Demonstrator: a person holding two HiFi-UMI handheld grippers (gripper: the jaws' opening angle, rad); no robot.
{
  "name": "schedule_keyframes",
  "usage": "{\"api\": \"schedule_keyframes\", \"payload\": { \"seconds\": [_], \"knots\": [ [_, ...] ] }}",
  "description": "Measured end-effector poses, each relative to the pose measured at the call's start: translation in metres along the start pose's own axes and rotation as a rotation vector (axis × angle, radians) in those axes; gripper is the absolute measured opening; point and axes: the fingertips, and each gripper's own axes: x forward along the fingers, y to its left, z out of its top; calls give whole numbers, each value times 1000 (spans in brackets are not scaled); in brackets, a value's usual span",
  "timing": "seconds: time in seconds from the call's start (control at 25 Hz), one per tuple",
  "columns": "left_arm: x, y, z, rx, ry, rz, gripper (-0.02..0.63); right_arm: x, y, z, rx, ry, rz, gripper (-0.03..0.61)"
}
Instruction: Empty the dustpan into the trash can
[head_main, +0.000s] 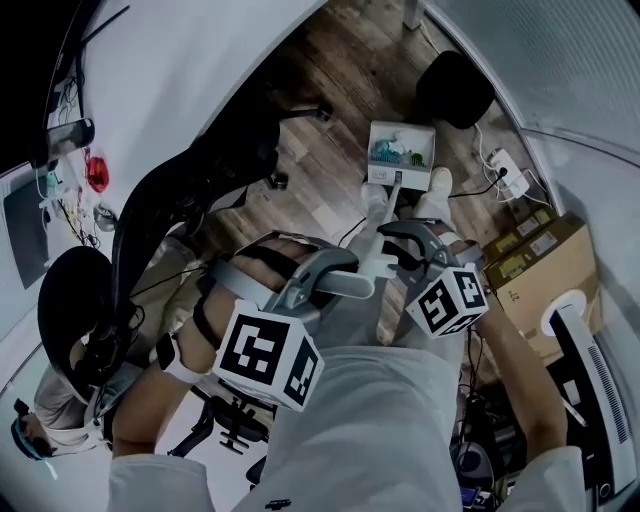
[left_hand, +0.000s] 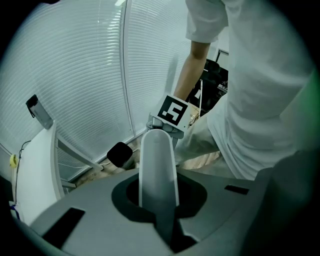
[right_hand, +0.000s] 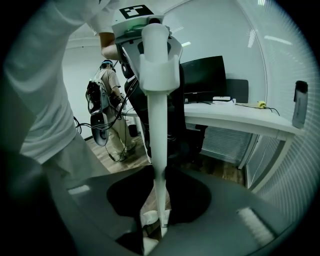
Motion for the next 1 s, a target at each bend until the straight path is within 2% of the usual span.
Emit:
{"api": "schedule_keyframes", "payload": {
  "seconds": [0.24,0.4,1.0],
  "knots": [
    [-30,-9,19,15,-12,2,29,-25,11,26,11,-1,-12,86],
    [-47,-15,30,-9,-27,2,29,-41,17,40,5,7,-14,86],
    [-111,-31,74,-30,-82,42,29,-101,31,92,-63,51,22,86]
  ]
}}
